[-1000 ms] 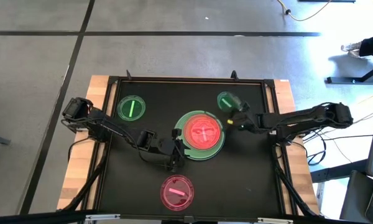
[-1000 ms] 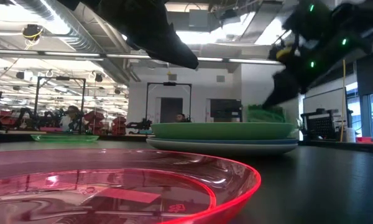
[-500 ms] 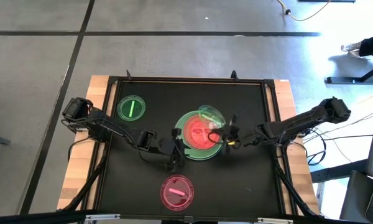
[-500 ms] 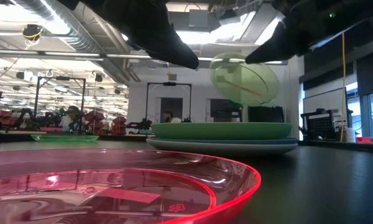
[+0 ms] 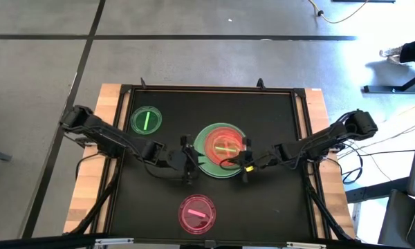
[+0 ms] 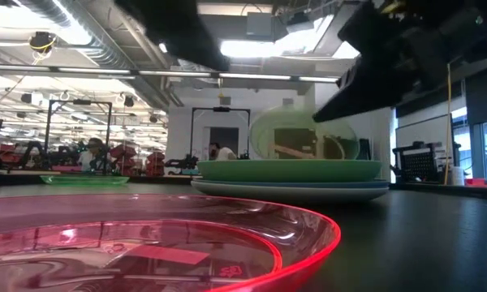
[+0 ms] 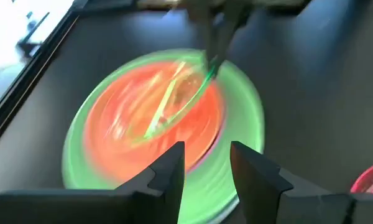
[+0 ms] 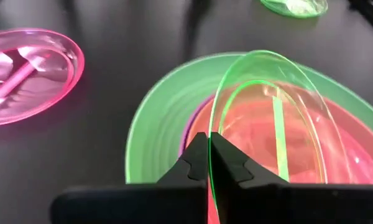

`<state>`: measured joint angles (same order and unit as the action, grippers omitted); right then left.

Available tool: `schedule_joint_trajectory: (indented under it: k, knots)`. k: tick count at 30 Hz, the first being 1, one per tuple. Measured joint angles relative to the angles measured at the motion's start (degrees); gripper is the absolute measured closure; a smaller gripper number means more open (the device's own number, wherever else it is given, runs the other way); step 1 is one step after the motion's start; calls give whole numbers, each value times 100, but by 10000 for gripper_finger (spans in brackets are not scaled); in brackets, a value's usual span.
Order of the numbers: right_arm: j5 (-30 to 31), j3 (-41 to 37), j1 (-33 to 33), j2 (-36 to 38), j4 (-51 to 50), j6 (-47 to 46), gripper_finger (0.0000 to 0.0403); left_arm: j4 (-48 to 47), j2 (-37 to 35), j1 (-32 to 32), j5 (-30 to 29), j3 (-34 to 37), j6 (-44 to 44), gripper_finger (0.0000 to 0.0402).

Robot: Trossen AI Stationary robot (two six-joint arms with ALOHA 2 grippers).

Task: Stack plastic plates
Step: Stack the small green plate on the small red plate, then stack the small green plate on the small green plate

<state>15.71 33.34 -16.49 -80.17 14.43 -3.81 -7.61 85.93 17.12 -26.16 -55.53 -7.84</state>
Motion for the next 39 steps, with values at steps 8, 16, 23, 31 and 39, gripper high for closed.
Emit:
schedule_joint_trajectory:
  k: [8,16,23,31,39]
  knots:
    - [427,0,0,-288,-44,-333,342,-2338,-135,8,-921,-4,-1513,279]
    - [480,125,0,-291,-53,-43,236,-3961,-88,-441,-1251,-4,-3189,279]
    - [471,190,0,-291,-98,-38,213,-4303,-74,-952,-1195,540,-4275,279]
    - [480,190,0,-291,-94,-16,212,-3920,-74,-1827,-1029,1421,-4450,279]
    - [530,190,0,-291,-91,78,212,-3201,-76,-2334,-1035,2091,-4413,279]
